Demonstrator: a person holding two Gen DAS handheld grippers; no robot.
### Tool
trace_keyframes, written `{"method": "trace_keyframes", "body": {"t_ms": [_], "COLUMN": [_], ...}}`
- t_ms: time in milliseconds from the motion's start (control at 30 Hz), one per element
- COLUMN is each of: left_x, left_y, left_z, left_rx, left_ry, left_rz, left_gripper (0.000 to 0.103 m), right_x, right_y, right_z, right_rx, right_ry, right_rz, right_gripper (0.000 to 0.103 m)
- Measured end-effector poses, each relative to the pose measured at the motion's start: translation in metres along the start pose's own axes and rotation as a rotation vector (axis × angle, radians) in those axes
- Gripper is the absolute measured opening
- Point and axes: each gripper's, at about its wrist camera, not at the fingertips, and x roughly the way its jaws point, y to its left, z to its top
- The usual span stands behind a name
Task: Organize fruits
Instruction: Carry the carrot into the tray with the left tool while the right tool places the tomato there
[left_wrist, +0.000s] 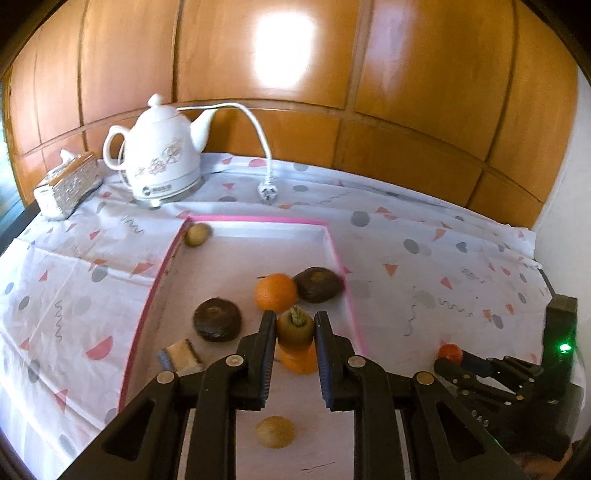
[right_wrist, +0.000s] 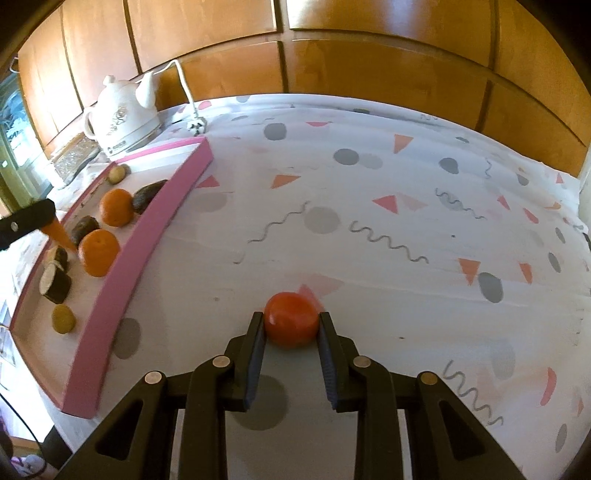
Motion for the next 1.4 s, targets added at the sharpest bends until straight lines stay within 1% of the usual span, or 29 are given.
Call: {"method": "trace_keyframes", "body": {"t_ms": [233, 433, 633, 767, 933, 1200, 1267, 1400], "left_x": [-0.002, -0.002, -0.005, -0.005, -0.001, 0.003, 0.005, 0.005], "left_y": [0.024, 0.043, 0.057, 0.063, 0.070, 0.071, 0.072, 0.073], "left_z": [-0.004, -0.004, -0.004, -0.005, -0.007, -0.009, -0.009, -0.009], "left_rx": [-0.036, -0.072, -0.096, -0.110, -0.128, -0.135, -0.136, -0.151], "left_ry": [-0.004, -0.009, -0.021, -0.021, -0.012, -0.001, 0.005, 0.010], "left_rz": [0.033, 0.062, 0.087, 0.099, 0.109, 0.112, 0.117, 0.117], "left_gripper": [0.021, 0.021, 0.021, 0.021, 0.021, 0.022, 0.024, 0.034], "right_x": [-0.008, -0.015, -0.008, 0.002, 0.015, 0.029, 0.031, 0.029], "right_y": [0.030, 0.069, 0.107, 0.127, 0.141, 0.149, 0.148, 0.148], "right_z": [0.015, 0.038, 0.063, 0.075, 0.081, 0.084, 0.083, 0.080], "right_rx": [-0.064, -0.152, -0.209, -0.233, -0.245, -0.220, -0.213, -0.199], "right_ry": [-0.025, -0.059, -0.076, -0.074, -0.055, -0.025, -0.019, -0.015], "right_rz": [0.061, 0.134, 0.186, 0.198, 0.195, 0.209, 0.213, 0.229], "right_gripper": [0.028, 0.027, 0.028, 0.028, 0.028, 0.029, 0.029, 0.031]}}
